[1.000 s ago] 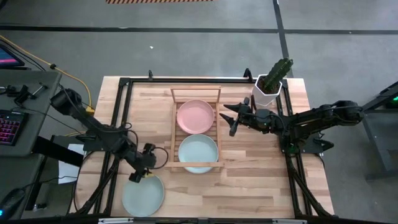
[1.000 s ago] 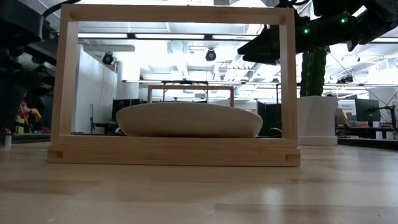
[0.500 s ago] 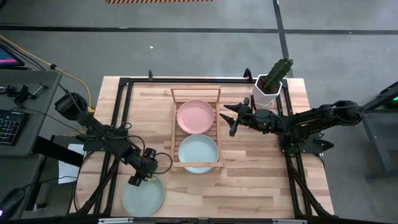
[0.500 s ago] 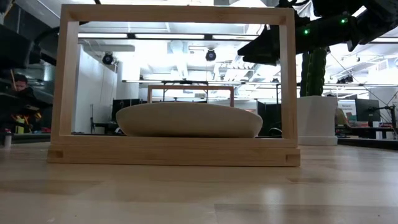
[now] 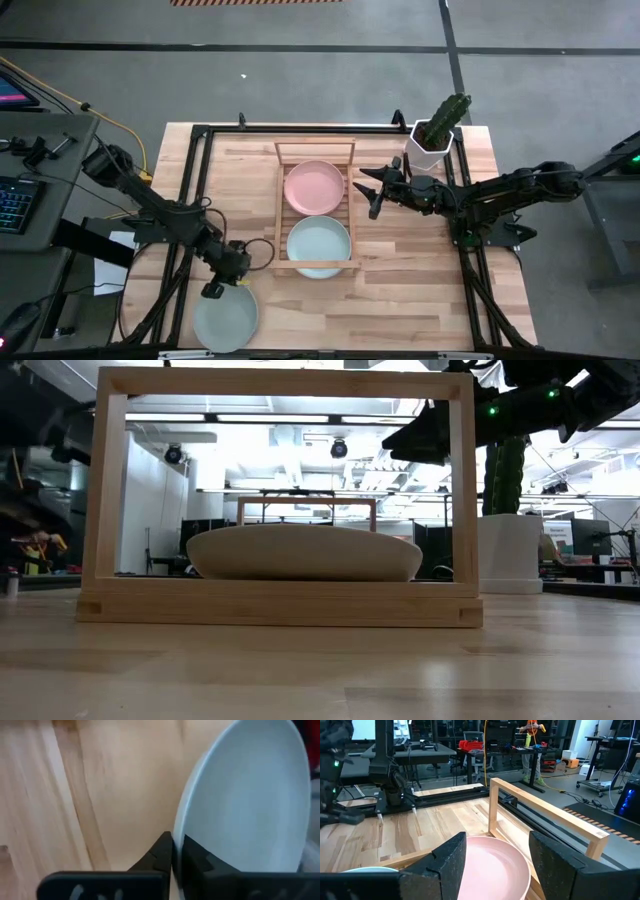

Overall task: Place and stack plates onto a shelf
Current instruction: Stack the blue plate on top of the blue plate on the shelf

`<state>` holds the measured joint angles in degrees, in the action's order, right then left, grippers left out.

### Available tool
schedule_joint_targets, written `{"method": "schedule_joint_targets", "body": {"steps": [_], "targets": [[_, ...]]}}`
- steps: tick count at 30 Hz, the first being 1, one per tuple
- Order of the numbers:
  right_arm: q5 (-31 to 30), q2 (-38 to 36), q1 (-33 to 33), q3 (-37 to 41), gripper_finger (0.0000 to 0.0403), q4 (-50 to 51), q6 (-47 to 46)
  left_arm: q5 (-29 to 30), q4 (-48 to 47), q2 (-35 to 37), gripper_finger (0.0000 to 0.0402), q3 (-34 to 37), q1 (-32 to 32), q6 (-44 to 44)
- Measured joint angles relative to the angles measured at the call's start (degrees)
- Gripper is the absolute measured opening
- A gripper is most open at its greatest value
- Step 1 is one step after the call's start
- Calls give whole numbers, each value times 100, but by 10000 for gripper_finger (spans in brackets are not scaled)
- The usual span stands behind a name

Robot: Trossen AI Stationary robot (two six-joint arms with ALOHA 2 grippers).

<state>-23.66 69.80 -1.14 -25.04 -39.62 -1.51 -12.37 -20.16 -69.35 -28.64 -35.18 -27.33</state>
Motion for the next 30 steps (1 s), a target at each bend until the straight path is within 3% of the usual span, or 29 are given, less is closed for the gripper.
{"method": "schedule_joint_targets", "body": {"steps": [7,11,15,21,23,25,30], "targets": [[-1,0,0,0,202,0,0,-778,-498,1216,4,-237,350,-1192],[-2,0,2,0,202,0,0,-617,-1248,1933,3,-882,582,-1260],[-2,0,0,0,202,-4,0,614,-1438,2369,3,-1631,1030,-244],[-2,0,0,0,202,-44,-1,3202,-1229,2266,2,-2516,2182,1444],[-2,0,0,0,202,-45,0,3520,-1029,2129,1,-2594,2687,1786],[-2,0,0,0,202,-26,1,3417,-760,1937,1,-2587,3215,2026],[-2,0,0,0,202,2,1,2325,-732,1062,1,-2551,4339,1948]]}}
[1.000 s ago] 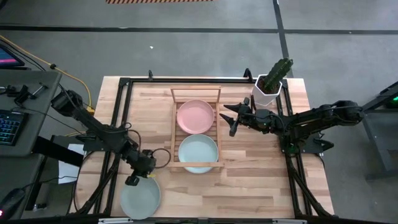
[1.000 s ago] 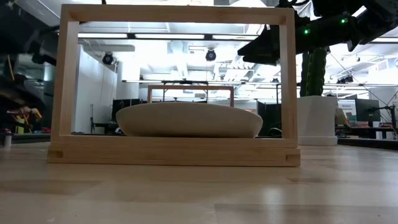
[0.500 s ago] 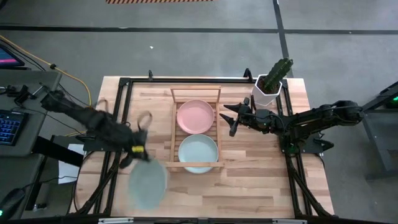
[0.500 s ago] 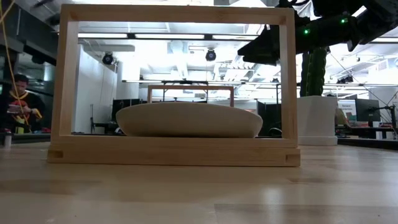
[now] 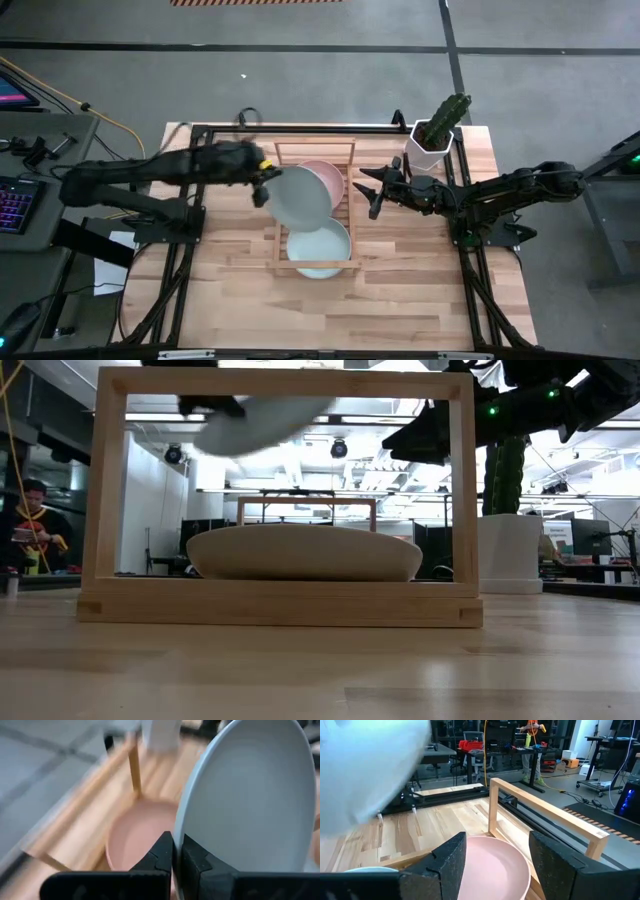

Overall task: Place and stack plates onto a shelf
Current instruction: Stack the blue plate on top of the blue plate on the shelf

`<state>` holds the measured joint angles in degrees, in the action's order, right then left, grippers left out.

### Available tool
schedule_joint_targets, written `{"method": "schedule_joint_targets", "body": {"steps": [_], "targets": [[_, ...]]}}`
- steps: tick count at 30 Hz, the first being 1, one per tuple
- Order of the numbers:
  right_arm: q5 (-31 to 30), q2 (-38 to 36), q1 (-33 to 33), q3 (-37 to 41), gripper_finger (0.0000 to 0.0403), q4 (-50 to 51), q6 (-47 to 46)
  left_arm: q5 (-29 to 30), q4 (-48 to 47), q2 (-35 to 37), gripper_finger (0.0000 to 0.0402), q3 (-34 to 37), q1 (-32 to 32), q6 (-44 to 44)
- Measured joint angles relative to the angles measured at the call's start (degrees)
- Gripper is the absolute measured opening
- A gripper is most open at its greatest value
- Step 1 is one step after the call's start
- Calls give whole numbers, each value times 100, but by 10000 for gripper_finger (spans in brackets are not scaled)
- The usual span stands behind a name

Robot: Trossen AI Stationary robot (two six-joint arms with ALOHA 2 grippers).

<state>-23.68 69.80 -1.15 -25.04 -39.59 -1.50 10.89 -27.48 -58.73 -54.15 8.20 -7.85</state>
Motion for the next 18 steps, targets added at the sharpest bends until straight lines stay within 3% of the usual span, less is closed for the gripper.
{"method": "schedule_joint_targets", "body": {"steps": [7,12,18], "targets": [[1,0,0,0,202,87,0,-1001,369,-1486,1,2,430,-47],[2,0,0,0,202,116,0,-1939,690,-2117,1,0,431,-208],[0,0,2,0,202,128,0,-2082,833,-2564,1,-2,299,-307]]}}
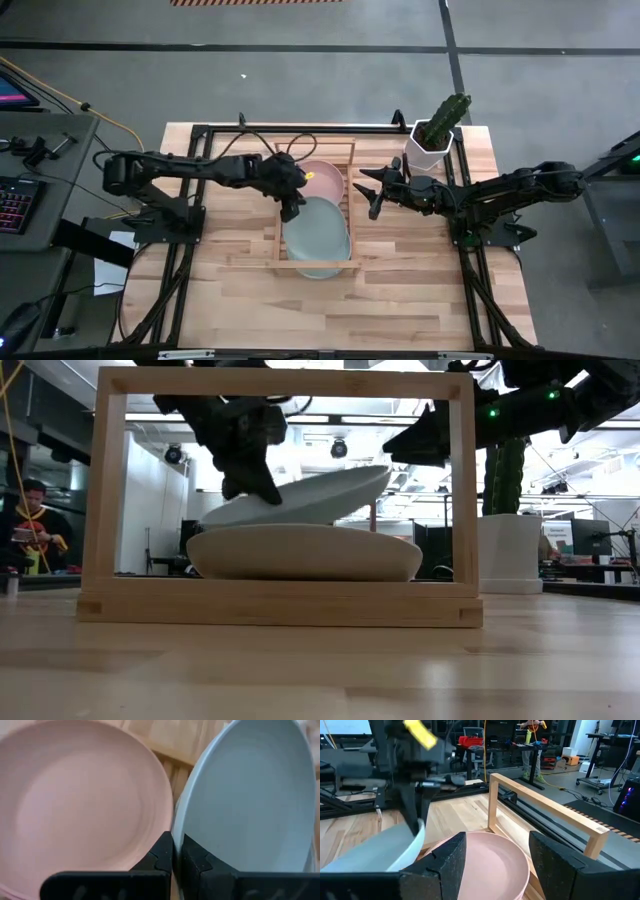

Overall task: Place and stack plates onto a shelf
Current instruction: Stack the blue plate on top of the blue plate on the shelf

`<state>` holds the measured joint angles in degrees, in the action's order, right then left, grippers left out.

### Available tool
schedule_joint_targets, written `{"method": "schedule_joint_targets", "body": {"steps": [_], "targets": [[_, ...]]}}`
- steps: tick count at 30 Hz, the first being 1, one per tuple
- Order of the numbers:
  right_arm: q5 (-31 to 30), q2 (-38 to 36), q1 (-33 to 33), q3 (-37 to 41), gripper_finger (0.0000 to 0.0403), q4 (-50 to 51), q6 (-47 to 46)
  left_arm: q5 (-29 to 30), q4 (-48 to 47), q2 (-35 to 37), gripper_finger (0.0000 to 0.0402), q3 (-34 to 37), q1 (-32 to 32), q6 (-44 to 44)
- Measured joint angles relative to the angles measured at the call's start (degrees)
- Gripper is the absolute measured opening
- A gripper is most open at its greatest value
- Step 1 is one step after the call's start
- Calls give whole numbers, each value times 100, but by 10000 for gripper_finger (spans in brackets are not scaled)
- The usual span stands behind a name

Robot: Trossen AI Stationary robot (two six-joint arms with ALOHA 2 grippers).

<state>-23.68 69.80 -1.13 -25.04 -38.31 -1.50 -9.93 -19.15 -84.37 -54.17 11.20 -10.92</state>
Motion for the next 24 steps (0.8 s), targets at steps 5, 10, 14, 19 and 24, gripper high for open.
{"method": "schedule_joint_targets", "body": {"steps": [5,10,14,19,24], "targets": [[1,0,-1,0,202,3,0,-4,266,-332,1,0,-199,-102],[0,0,0,0,202,7,0,197,391,-544,3,0,-368,-199],[1,0,0,0,202,6,0,255,528,-602,20,-9,-474,-102],[2,0,0,0,202,7,0,269,567,-600,46,-9,-592,243],[2,0,-2,0,202,9,0,271,566,-601,78,-9,-614,327]]}}
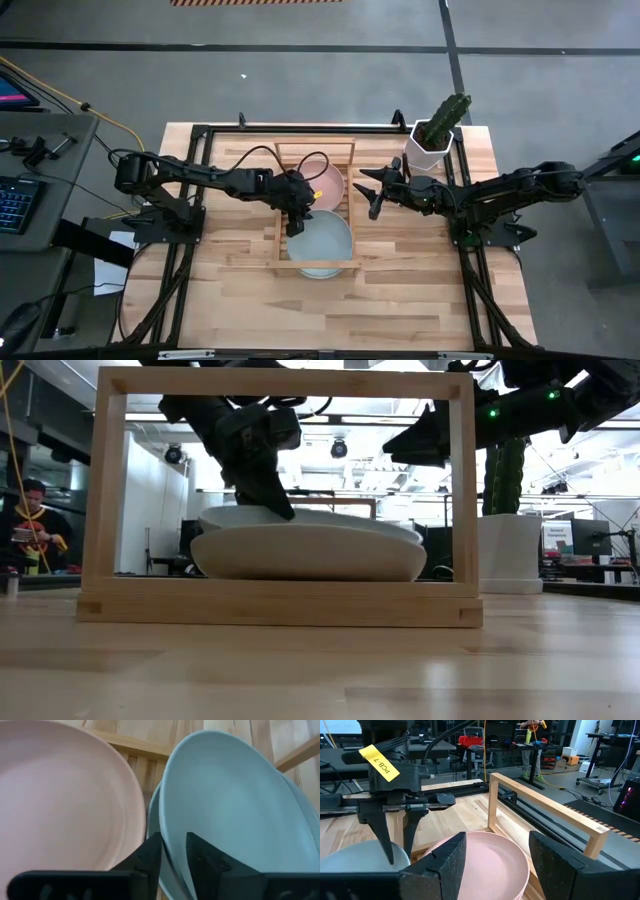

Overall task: Place and stack plates onto a shelf
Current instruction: Stack the blue plate on top of the blue plate on the shelf, then return to Home Position

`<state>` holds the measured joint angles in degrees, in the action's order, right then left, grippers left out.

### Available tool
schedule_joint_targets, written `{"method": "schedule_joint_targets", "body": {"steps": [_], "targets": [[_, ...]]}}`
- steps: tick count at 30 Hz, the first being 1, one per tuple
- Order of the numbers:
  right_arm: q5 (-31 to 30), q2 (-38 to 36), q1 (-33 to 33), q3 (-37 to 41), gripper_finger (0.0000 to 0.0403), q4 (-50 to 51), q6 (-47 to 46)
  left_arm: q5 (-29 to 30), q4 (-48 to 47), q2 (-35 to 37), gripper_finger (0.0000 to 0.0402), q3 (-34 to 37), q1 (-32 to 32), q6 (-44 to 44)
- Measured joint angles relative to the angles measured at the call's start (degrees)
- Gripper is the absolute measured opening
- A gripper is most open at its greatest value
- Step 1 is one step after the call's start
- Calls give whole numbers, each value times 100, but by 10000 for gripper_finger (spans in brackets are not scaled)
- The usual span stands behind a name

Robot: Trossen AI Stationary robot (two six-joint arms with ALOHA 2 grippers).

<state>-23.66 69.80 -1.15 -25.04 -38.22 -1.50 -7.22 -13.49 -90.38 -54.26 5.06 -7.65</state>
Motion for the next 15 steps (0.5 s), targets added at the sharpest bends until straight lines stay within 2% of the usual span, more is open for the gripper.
{"method": "schedule_joint_targets", "body": {"steps": [9,15], "targets": [[-1,0,0,0,202,1,0,-15,-245,125,150,-74,59,251],[0,0,1,0,202,39,0,23,-703,451,172,-305,236,510]]}}
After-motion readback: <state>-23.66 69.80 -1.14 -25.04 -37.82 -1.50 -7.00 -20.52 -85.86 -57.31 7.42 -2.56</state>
